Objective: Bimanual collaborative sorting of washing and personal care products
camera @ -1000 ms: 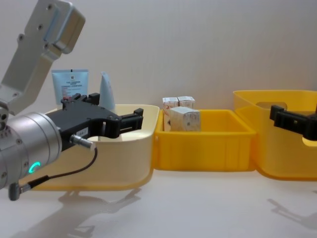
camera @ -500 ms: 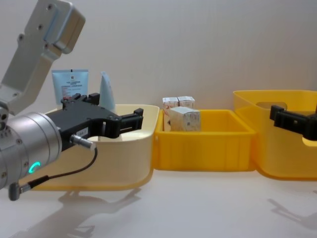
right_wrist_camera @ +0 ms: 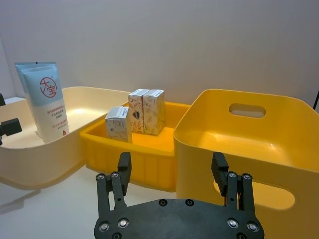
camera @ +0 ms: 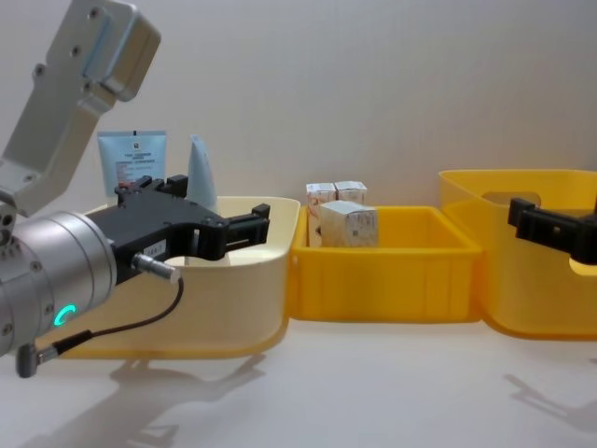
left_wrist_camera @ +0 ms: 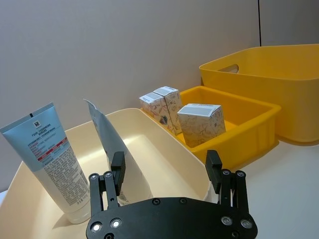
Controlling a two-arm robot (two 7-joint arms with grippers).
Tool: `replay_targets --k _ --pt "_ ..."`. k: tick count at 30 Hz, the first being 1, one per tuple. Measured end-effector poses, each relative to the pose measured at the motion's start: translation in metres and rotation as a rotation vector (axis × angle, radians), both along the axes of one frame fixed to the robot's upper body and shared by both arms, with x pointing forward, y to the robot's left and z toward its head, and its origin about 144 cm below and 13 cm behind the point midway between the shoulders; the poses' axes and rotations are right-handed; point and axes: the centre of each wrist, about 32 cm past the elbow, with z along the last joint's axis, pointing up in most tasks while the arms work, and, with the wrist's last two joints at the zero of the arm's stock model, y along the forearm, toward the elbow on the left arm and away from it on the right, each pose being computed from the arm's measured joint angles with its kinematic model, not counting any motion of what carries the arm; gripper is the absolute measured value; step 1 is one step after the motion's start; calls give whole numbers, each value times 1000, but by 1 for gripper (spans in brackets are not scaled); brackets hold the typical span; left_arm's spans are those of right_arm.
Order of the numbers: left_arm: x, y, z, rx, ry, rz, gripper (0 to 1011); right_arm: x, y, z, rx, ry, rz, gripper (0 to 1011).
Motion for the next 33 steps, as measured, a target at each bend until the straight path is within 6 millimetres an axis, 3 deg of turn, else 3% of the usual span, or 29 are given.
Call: replay_targets --k 10,19,33 --pt "0 0 0 0 0 0 1004 0 2 2 -5 4 7 1001" --pt "0 0 0 0 0 0 1003 7 17 20 -51 31 81 1001" --pt "0 0 0 0 0 0 1003 56 65 69 -175 132 198 1001"
